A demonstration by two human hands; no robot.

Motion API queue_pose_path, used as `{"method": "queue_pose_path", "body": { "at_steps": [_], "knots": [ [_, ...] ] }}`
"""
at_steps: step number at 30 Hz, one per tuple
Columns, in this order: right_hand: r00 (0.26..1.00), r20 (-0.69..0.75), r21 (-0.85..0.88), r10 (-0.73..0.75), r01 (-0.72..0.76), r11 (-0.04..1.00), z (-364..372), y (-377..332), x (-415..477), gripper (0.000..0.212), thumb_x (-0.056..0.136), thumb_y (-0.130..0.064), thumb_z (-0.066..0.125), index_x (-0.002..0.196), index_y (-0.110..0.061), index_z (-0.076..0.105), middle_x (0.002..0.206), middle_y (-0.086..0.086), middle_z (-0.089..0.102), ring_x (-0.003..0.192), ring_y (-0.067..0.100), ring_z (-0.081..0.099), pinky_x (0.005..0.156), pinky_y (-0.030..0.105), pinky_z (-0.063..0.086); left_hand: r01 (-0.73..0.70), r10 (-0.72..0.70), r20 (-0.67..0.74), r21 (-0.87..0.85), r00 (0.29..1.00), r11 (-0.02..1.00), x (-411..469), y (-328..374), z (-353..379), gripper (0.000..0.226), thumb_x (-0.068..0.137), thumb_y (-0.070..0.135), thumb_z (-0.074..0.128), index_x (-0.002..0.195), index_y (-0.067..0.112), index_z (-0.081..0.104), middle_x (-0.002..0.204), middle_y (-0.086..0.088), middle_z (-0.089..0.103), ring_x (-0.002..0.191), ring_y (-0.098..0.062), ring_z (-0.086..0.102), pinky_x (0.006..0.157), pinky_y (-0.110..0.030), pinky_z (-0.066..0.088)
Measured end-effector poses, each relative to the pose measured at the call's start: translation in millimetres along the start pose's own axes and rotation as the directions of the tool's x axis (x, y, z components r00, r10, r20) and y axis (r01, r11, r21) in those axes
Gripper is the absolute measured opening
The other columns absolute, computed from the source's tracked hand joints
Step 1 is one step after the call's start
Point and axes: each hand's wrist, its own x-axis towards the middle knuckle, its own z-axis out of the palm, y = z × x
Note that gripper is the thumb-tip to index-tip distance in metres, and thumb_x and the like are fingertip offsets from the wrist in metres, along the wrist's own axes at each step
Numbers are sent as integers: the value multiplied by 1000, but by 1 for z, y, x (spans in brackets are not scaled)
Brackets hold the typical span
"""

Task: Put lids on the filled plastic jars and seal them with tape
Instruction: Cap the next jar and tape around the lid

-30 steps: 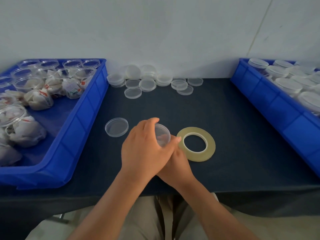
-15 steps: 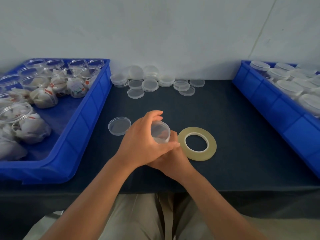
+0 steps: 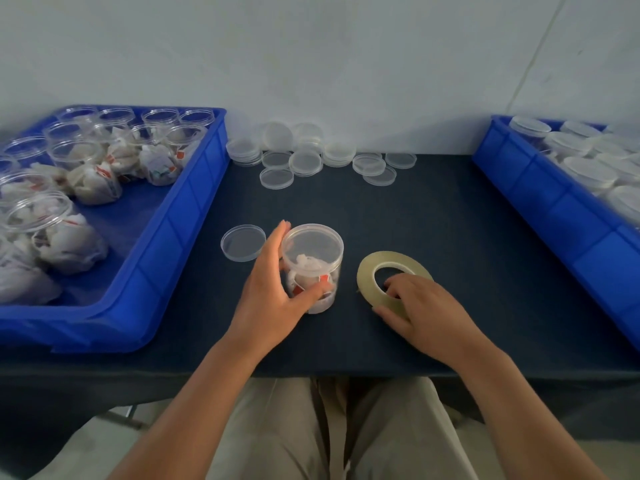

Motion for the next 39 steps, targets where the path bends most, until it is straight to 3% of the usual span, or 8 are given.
{"method": "queue_pose_path", "body": {
  "at_steps": [2, 5, 14, 21, 24, 28, 33, 39],
  "knots": [
    [996, -67, 104, 65, -58, 993, -3, -7, -7, 35, 91, -69, 44, 94, -35, 52, 79, -12, 62, 66, 8, 58, 56, 20, 43, -46, 53, -63, 107, 997, 993, -4, 10, 2, 112, 73, 76, 73, 162, 47, 11, 172, 14, 11, 157, 4, 3, 119, -20, 19],
    [977, -166, 411, 132, -53, 910, -10, -20, -24, 31, 85, -65, 52, 86, -34, 48, 69, -8, 59, 64, 12, 59, 46, 22, 39, -197, 248, -184, 258, 951, 946, -12, 32, 6, 84, 91, 76, 57, 156, 27, 40, 167, -5, 27, 158, -11, 13, 122, -21, 18],
    [928, -364, 599, 77, 170, 782, -19, -54, -51, 23, 86, -54, 60, 86, -34, 49, 80, -9, 57, 60, 13, 53, 49, 21, 40, -341, 351, -172, 86, 920, 936, -19, 79, 11, 19, 99, 34, 70, 107, 19, 80, 117, 12, 72, 115, -6, 65, 98, -35, 56],
    [974, -226, 782, 33, 161, 603, -16, -66, -51, 43, 97, -48, 53, 135, -53, 33, 92, -5, 66, 67, 24, 66, 56, 39, 58, -432, 481, -100, 311, 871, 847, -30, 84, 9, 19, 104, 28, 63, 99, 16, 76, 97, 8, 76, 91, -7, 69, 77, -29, 57],
    [982, -187, 729, 14, 129, 673, -16, -67, -46, 28, 105, -54, 40, 133, -59, 40, 79, 2, 64, 60, 23, 60, 51, 38, 50, -433, 489, -88, 349, 868, 831, -31, 81, 4, 16, 103, 27, 64, 98, 16, 76, 93, 8, 76, 85, -6, 68, 69, -26, 56],
    [974, -226, 576, 8, 127, 807, -22, -58, -37, 31, 105, -62, 41, 124, -47, 61, 80, -25, 62, 72, 2, 61, 62, 13, 44, -376, 432, -124, 323, 893, 869, -34, 73, -5, 18, 102, 31, 63, 97, 18, 75, 94, 11, 75, 83, -3, 64, 70, -12, 48],
    [966, -247, 511, -75, 196, 837, -33, -60, -28, 37, 105, -56, 39, 114, -36, 70, 97, -43, 58, 94, -7, 63, 79, 5, 44, -299, 363, -260, 255, 895, 920, -32, 56, 2, 24, 103, 32, 65, 118, 17, 75, 105, 8, 73, 92, -8, 65, 71, -26, 56],
    [994, -107, 423, -38, 80, 902, -36, -59, -11, 28, 104, -58, 33, 108, -46, 58, 95, -39, 56, 86, -2, 62, 73, 12, 46, -39, -9, -255, -182, 967, 982, -25, 24, 9, 104, 84, 41, 88, 156, 54, 14, 164, 14, 31, 153, -7, 32, 120, -29, 37]
  ]
}}
